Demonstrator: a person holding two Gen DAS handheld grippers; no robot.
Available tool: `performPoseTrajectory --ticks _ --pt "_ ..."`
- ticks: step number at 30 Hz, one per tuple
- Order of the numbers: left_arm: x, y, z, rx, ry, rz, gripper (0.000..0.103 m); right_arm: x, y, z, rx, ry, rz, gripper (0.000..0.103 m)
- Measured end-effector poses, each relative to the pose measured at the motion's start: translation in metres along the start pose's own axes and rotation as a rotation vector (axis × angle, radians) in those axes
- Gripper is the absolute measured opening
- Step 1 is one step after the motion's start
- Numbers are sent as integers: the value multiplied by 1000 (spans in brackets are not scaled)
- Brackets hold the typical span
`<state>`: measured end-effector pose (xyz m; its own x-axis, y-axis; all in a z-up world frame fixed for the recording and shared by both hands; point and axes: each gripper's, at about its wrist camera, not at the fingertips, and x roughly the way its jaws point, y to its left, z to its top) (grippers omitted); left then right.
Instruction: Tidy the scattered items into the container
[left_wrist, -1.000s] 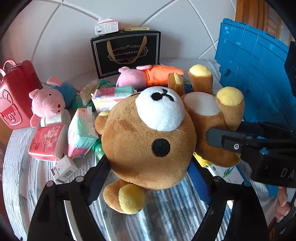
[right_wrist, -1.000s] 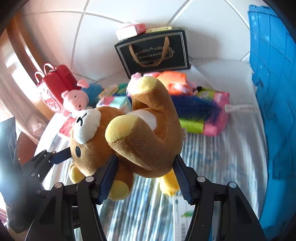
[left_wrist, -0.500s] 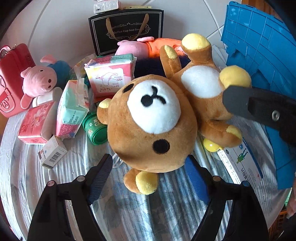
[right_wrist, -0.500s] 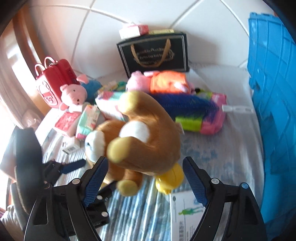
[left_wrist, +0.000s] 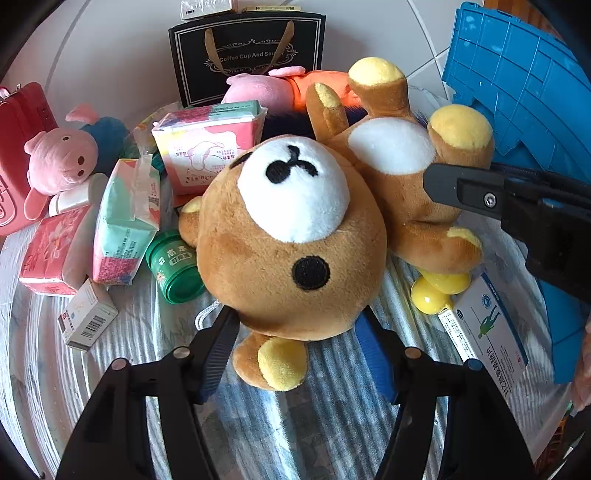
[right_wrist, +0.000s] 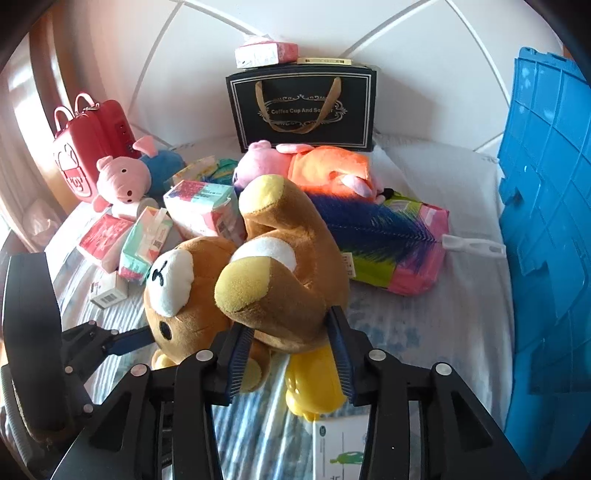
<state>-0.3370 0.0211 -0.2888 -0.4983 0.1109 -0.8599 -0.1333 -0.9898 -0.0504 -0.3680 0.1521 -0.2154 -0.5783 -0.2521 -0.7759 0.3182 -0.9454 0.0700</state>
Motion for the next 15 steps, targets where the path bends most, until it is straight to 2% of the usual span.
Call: performPoseTrajectory --ticks 5,8,10,15 --pt "3 -1 0 0 9 6 61 8 6 6 -47 -8 -31 45" --pt "1 0 2 -14 -7 11 54 8 7 5 -47 -15 -42 36" --pt "-4 1 3 -18 -28 30 47 1 7 6 -45 -28 -46 27" --pt "-31 0 9 -13 -86 36 28 -27 15 10 -63 -88 -14 22"
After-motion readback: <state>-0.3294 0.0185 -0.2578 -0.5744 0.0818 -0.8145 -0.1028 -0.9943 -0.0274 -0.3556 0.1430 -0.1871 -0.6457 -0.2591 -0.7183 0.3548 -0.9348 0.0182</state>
